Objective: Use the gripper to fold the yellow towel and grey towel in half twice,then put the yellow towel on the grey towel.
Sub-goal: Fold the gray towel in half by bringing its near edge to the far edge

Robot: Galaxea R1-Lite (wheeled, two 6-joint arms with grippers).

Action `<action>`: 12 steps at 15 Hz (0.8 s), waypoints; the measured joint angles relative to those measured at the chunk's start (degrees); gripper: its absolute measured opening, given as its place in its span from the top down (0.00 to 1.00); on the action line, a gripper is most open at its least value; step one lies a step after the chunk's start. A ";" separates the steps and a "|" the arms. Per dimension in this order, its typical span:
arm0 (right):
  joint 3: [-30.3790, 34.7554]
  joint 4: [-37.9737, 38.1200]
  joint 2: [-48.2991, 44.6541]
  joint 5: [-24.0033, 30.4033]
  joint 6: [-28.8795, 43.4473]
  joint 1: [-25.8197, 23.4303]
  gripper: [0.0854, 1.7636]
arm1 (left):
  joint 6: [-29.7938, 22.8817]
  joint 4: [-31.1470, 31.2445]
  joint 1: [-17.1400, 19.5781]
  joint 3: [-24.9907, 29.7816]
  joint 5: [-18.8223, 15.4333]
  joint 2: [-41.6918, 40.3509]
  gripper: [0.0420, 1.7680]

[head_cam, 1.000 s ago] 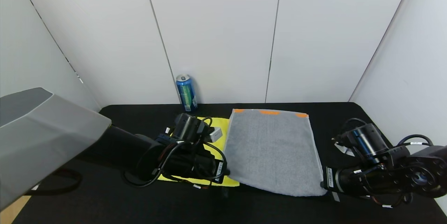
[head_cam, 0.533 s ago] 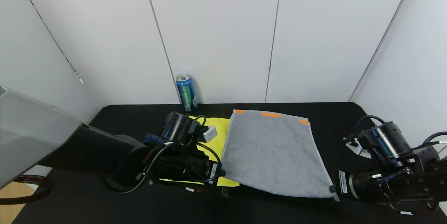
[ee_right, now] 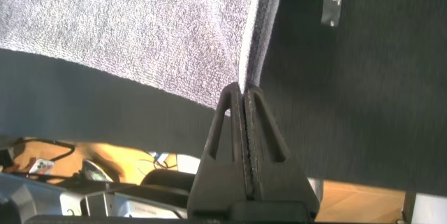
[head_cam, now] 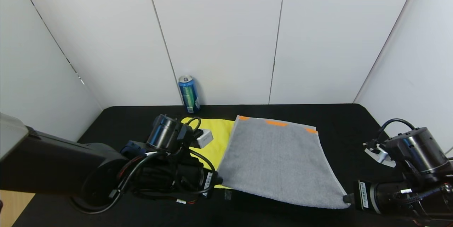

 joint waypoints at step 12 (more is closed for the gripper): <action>2.44 -0.20 -4.45 0.00 1.15 1.21 0.98 | -0.09 -0.15 -1.28 3.58 0.11 -6.92 0.96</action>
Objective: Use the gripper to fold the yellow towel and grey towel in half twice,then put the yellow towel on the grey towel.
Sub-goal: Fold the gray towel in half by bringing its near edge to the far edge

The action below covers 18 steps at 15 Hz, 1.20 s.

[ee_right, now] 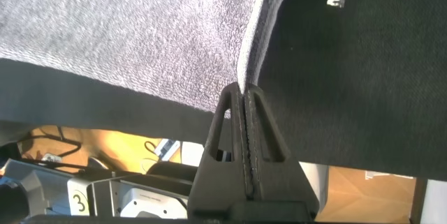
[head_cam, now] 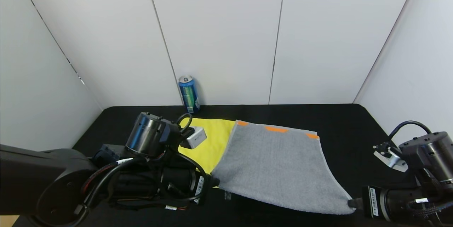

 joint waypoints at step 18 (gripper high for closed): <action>-11.01 -0.55 12.17 0.62 -0.60 -8.37 0.98 | 3.51 0.13 2.43 -16.26 0.85 14.29 0.96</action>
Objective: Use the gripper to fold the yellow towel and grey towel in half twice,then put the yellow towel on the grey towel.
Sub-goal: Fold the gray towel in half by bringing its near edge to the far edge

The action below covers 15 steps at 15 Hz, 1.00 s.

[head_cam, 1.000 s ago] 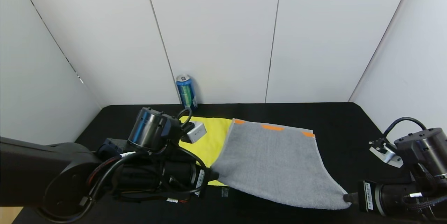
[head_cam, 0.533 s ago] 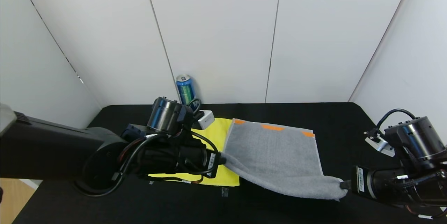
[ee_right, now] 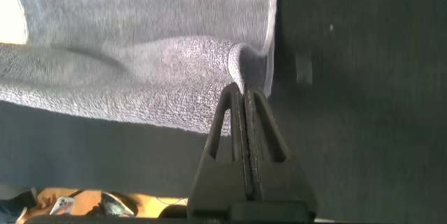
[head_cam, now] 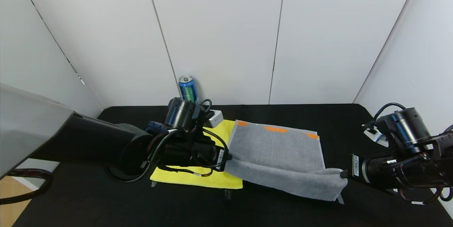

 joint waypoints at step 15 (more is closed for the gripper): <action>-8.96 0.39 5.45 -0.02 -1.54 -2.16 0.98 | 2.79 4.88 1.30 -12.58 -0.04 5.71 0.96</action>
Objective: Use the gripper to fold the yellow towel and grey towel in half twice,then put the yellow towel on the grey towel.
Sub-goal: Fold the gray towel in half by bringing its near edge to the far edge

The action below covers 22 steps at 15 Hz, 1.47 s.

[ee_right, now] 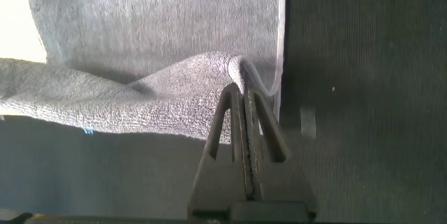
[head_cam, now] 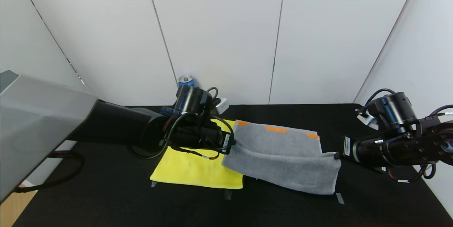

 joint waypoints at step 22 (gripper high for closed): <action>-10.03 0.05 9.59 -0.41 -1.43 -4.05 0.98 | 2.73 11.85 1.73 -22.43 0.00 11.93 0.96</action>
